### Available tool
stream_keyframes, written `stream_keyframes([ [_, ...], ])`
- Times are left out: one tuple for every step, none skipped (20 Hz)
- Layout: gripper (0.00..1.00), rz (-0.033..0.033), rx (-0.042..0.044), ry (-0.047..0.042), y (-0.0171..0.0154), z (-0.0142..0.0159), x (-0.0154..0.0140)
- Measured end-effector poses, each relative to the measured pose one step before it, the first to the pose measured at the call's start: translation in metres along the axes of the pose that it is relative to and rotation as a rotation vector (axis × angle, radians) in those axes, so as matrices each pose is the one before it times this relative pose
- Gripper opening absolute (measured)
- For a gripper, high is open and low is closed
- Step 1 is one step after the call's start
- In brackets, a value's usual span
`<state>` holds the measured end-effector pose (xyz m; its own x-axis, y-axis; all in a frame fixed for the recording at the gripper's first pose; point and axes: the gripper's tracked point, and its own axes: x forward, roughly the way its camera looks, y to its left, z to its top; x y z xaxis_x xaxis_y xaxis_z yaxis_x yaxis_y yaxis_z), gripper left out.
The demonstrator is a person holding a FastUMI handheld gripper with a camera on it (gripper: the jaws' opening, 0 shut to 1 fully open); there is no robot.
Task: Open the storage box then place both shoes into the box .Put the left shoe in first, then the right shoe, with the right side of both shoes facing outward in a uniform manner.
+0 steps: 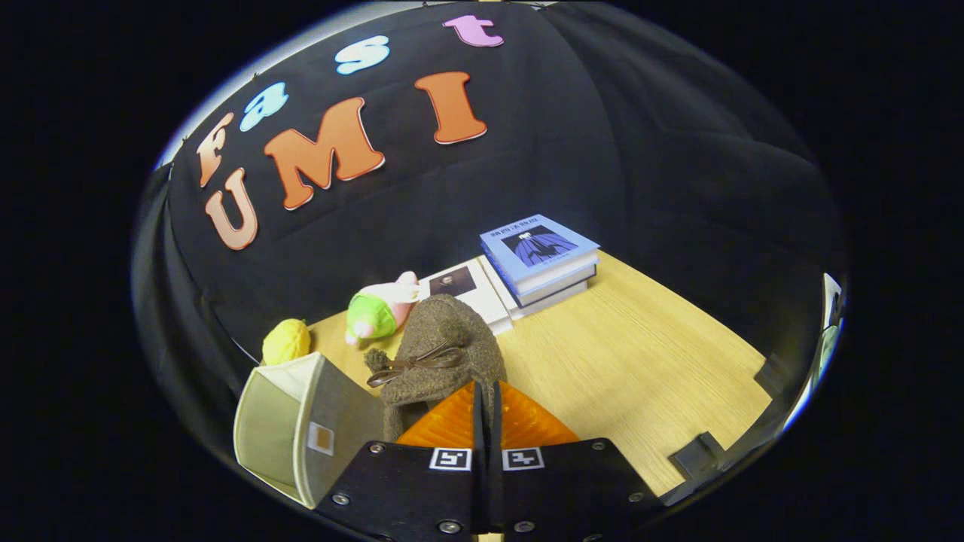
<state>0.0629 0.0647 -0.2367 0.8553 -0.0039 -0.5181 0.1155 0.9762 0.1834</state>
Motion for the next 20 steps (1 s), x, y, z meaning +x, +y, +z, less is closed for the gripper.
stream_keyframes([
  [0.01,0.00818,-0.00915,-0.01152,0.00961,0.00684,-0.00423],
  [0.01,0.00903,-0.00496,-0.01062,0.01042,0.00576,-0.00521],
  [0.01,0.01419,-0.00504,-0.00691,0.01309,0.00533,-0.00348],
  [0.01,0.01612,0.00084,-0.00697,0.01311,0.00571,-0.00558],
  [0.01,0.01589,-0.00257,-0.00452,0.01271,0.00379,-0.00503],
  [0.01,0.01574,-0.00312,-0.00524,0.01150,0.00425,-0.00557],
  [0.01,0.01423,-0.00314,-0.00413,0.01023,0.00183,-0.00620],
  [0.01,0.01033,-0.00380,-0.00319,0.01193,0.00149,-0.00340],
  [0.01,0.00752,-0.00214,-0.00382,0.00951,-0.00062,-0.00109],
  [0.01,0.00900,-0.00690,-0.00005,0.01071,-0.00060,-0.00056],
  [0.01,0.01159,0.00000,0.00142,0.01202,-0.00249,-0.00053],
  [0.01,0.01531,0.00342,0.00955,0.01179,-0.00459,-0.00020],
  [0.01,0.01761,0.00359,0.01216,0.01158,-0.00595,0.00038],
  [0.01,0.01344,0.00165,0.00794,0.01081,-0.00572,0.00094],
  [0.01,0.00902,-0.00634,0.00760,0.00930,-0.00578,0.00149],
  [0.01,0.00512,-0.00936,0.00884,0.00895,-0.00669,0.00195],
  [0.01,0.00601,-0.00896,0.01016,0.00824,-0.00734,0.00393],
  [0.01,0.00571,-0.00593,0.01298,0.00766,-0.00847,0.00291],
  [0.01,0.00730,-0.00710,0.01620,0.00791,-0.00854,0.00349],
  [0.01,0.00461,-0.00785,0.01177,0.00586,-0.00792,0.00360],
])
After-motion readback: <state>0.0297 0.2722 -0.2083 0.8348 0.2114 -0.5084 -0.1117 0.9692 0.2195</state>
